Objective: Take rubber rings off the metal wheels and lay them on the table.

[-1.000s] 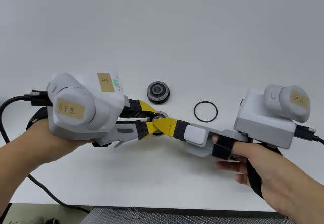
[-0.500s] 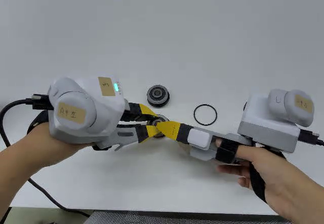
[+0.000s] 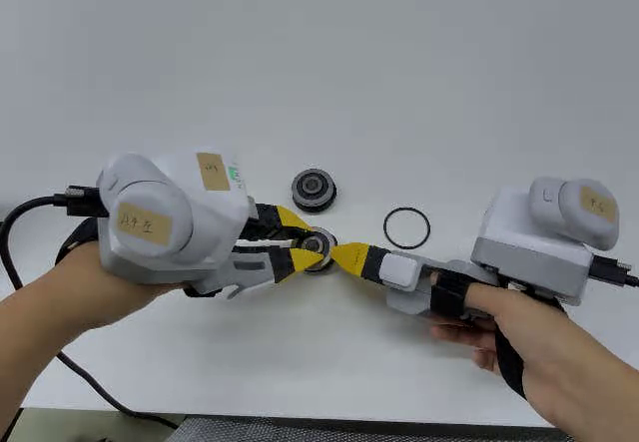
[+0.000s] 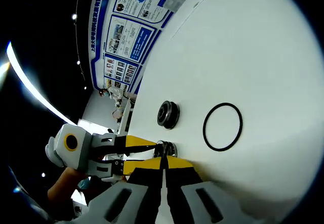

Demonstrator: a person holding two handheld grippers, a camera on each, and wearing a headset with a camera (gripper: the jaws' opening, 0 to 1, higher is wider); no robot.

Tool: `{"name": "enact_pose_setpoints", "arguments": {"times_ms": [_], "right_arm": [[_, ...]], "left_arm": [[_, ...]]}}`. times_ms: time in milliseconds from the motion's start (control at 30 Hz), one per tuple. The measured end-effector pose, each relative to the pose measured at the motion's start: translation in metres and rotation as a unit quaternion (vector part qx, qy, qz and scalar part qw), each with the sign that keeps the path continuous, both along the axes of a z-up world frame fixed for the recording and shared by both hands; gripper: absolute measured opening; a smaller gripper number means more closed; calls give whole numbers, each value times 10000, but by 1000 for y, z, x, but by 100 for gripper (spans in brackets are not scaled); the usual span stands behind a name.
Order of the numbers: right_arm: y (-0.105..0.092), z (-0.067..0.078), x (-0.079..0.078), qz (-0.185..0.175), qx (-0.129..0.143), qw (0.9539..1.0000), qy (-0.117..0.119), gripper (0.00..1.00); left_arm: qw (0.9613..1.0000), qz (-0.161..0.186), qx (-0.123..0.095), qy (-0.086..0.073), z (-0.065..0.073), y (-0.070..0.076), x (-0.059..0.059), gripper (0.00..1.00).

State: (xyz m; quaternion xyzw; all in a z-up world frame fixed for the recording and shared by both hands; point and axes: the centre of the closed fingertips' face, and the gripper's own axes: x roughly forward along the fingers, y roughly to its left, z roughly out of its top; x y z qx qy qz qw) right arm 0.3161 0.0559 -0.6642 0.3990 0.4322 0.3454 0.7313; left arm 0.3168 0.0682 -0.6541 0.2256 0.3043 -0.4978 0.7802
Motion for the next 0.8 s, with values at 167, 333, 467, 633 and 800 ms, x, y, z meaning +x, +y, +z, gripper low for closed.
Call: {"name": "enact_pose_setpoints", "arguments": {"times_ms": [167, 333, 467, 633, 800], "right_arm": [[-1, 1, 1, -25, -95, 9999, -53, 2], [0, 3, 1, -27, -135, 9999, -34, 2], [3, 4, 1, 64, -228, 9997, -113, 1], [4, 5, 1, 142, -292, 9993, -201, 1], [5, 6, 0, 183, -312, 9990, -247, 1]], "left_arm": [[10000, 8, 7, 4, 0, 0, 0, 13], [10000, 23, 24, 14, 0, 0, 0, 13], [10000, -13, 65, 12, 0, 0, 1, 13], [10000, -19, 53, 22, -1, 0, 1, 13], [10000, -28, 50, 19, -1, 0, 0, 13]]}}
